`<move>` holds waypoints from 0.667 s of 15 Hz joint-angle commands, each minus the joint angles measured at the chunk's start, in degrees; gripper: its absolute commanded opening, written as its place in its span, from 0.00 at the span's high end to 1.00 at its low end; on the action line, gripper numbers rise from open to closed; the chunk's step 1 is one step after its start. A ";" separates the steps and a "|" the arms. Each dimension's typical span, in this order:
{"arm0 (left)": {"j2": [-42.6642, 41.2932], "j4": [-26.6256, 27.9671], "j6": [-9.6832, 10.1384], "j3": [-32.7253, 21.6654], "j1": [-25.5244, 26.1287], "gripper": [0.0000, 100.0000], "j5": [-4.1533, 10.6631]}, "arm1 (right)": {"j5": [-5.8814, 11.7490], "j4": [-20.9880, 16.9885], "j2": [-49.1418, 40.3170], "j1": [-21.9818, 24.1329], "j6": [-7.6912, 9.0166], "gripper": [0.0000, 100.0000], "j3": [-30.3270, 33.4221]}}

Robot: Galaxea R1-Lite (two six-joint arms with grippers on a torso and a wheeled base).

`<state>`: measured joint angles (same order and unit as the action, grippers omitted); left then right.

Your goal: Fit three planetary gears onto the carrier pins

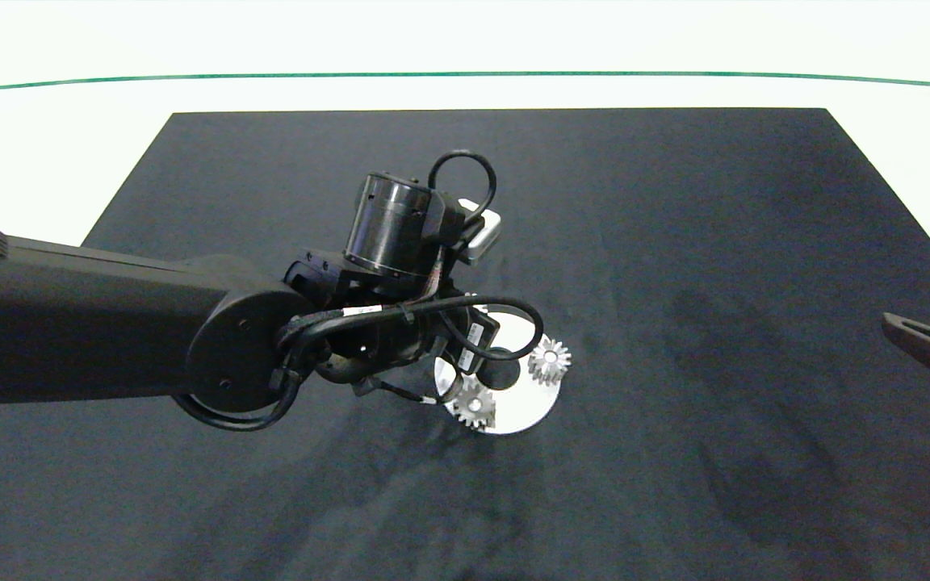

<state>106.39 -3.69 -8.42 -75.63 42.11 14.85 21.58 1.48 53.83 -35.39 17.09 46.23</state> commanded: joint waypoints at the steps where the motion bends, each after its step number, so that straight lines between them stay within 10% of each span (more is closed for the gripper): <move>1: 0.22 0.00 -0.01 0.31 -0.01 0.93 0.18 | 0.13 0.02 0.04 -0.03 0.14 0.00 0.00; 4: 0.14 0.09 -0.01 0.40 0.08 0.93 0.36 | 0.13 0.02 0.04 -0.03 0.14 0.00 0.00; 5: 0.14 0.09 -0.01 0.40 0.08 0.00 0.36 | 0.13 0.02 0.04 -0.03 0.14 0.00 0.00; 10: 0.22 0.09 -0.37 -0.57 0.34 0.00 0.36 | 0.13 0.02 0.04 -0.03 0.14 0.00 0.00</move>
<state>106.51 -3.41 -8.81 -76.00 42.28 15.15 21.58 1.48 53.83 -35.39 17.12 46.23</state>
